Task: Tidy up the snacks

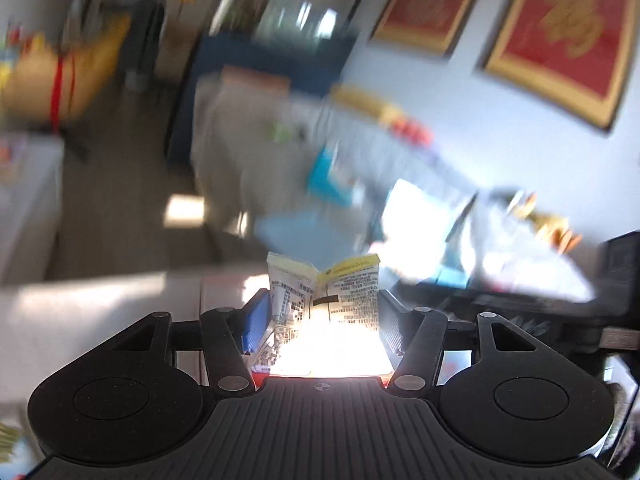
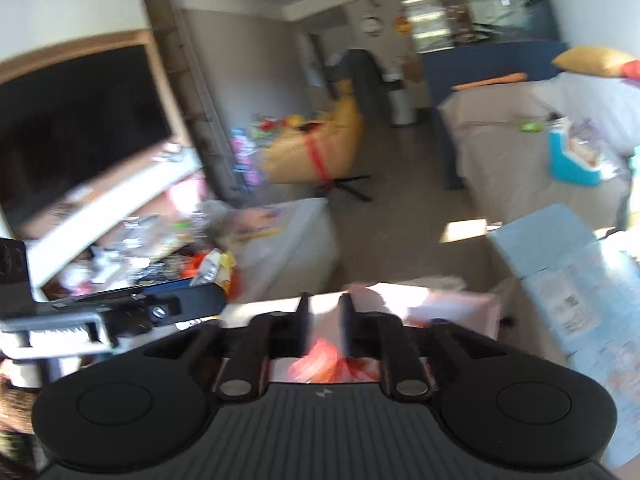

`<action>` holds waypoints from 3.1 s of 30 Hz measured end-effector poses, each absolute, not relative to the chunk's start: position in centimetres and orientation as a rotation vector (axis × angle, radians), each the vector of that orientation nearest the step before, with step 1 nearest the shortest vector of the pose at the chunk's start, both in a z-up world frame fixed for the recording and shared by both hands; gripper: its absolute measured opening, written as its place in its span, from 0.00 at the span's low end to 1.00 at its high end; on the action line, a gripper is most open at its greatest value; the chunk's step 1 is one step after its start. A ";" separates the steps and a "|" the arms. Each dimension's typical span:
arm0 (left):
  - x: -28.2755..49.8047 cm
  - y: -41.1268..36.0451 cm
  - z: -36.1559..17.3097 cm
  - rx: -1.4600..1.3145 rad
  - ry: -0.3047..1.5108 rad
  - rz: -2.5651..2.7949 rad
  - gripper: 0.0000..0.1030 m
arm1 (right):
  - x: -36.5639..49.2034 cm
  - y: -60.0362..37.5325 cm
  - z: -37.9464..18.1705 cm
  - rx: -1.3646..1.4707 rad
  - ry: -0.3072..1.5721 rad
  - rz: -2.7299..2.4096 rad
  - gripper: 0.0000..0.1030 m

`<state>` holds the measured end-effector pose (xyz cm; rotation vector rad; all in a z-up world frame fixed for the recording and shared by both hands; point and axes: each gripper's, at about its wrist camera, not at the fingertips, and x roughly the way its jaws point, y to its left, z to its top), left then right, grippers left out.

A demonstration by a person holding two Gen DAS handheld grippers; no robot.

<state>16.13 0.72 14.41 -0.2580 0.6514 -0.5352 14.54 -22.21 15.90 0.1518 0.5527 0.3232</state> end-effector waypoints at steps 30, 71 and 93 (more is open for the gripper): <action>10.2 -2.5 1.5 -0.249 0.900 -0.663 0.52 | 7.1 -22.1 0.9 0.054 0.876 0.324 0.58; 12.2 9.6 1.8 -0.148 0.888 -0.348 0.38 | 4.8 -18.8 0.1 -0.019 0.913 0.410 1.00; 14.4 8.7 2.0 -0.201 0.871 -0.157 0.38 | 3.1 -16.6 -0.8 -0.086 0.844 0.335 1.00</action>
